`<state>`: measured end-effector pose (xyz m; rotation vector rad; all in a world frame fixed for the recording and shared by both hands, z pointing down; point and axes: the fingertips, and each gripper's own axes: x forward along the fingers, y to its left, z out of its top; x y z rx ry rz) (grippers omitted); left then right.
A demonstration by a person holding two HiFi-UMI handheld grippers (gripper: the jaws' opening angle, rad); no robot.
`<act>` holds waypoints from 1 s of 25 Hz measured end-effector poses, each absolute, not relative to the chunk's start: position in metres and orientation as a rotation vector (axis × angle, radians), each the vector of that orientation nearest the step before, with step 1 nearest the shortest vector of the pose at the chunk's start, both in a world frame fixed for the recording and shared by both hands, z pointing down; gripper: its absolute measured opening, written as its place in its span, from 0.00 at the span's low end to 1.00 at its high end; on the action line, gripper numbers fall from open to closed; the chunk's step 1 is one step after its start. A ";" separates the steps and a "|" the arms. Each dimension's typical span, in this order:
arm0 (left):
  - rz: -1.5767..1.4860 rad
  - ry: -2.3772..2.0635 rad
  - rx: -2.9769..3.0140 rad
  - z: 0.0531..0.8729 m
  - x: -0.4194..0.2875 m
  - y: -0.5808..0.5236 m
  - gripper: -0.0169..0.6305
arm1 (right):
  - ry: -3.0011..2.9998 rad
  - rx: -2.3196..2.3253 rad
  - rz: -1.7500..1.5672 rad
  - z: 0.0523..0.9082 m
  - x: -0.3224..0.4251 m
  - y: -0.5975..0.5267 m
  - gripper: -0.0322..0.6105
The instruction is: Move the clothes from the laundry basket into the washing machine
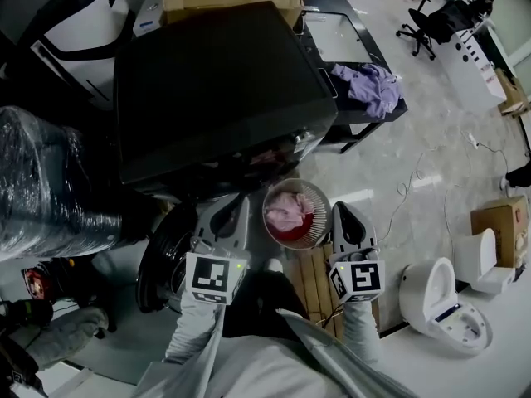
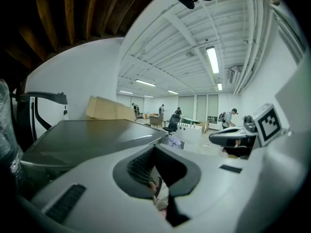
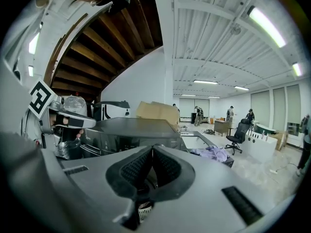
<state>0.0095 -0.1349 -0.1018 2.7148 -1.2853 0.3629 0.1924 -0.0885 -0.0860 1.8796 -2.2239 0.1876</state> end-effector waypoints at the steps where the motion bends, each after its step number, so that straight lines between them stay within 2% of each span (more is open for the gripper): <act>1: 0.360 -1.296 2.717 -0.091 0.009 -0.135 0.06 | -2.226 1.868 0.183 -0.074 0.192 -0.090 0.08; 25: 0.348 -1.334 2.690 0.301 -0.031 -0.156 0.06 | -2.309 1.514 -0.007 0.305 0.168 -0.115 0.08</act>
